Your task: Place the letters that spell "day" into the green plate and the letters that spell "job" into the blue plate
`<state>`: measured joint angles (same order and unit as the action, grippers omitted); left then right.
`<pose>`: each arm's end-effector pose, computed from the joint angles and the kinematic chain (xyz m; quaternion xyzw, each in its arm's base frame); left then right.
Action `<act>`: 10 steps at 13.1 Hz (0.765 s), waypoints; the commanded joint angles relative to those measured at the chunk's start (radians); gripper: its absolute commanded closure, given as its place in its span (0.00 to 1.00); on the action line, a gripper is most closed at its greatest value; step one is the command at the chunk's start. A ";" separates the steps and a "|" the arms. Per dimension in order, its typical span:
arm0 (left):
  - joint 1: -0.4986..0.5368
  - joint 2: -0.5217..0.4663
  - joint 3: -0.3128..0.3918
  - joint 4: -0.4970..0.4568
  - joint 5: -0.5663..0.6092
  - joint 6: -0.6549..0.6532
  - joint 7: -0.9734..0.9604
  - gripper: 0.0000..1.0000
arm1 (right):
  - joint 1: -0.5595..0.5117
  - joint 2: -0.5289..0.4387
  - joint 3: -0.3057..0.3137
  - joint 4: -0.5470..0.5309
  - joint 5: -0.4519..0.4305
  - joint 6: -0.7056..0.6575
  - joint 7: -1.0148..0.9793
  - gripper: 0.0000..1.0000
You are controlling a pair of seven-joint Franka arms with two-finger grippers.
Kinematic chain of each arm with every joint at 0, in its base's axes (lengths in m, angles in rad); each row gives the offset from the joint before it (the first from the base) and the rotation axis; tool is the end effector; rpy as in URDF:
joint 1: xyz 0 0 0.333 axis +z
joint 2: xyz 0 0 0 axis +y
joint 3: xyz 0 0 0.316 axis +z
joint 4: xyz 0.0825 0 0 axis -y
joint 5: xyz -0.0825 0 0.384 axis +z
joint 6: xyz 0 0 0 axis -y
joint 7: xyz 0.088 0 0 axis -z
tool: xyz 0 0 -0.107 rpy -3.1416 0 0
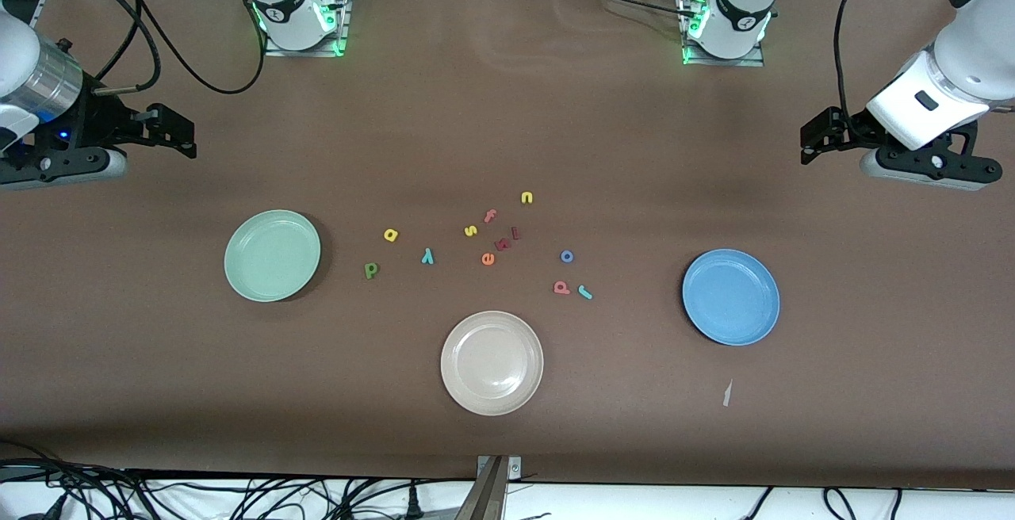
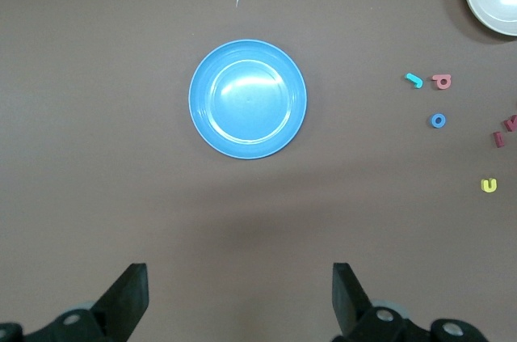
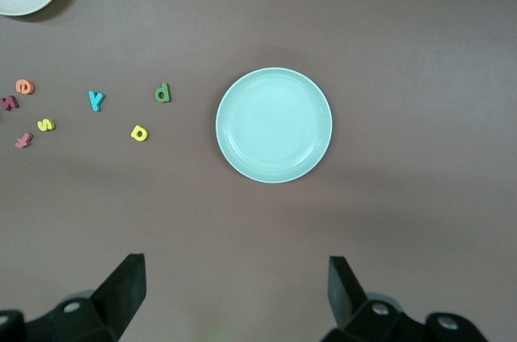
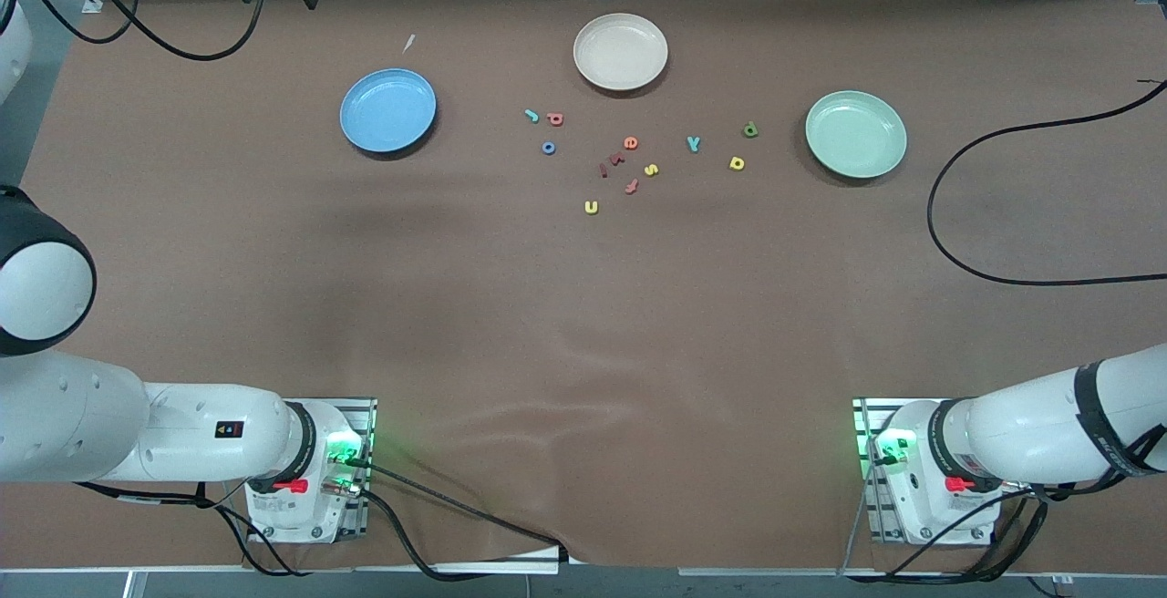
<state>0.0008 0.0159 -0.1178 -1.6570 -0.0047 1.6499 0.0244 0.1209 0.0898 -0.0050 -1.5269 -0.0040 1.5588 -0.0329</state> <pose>0.5596 -0.0658 0.5816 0.9974 -0.0704 -0.0116 0.0027 0.5757 0.0667 0.5932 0.9968 0.0743 -0.0288 0.0034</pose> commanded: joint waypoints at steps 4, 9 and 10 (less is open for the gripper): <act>-0.001 -0.013 0.001 0.002 0.018 -0.010 0.006 0.00 | -0.004 0.010 0.010 0.037 -0.005 -0.029 -0.001 0.00; -0.001 -0.013 0.001 0.002 0.018 -0.010 0.006 0.00 | -0.004 0.010 0.010 0.039 -0.005 -0.031 -0.002 0.00; -0.001 -0.013 0.001 0.002 0.018 -0.010 0.006 0.00 | -0.004 0.010 0.010 0.039 -0.005 -0.031 -0.002 0.00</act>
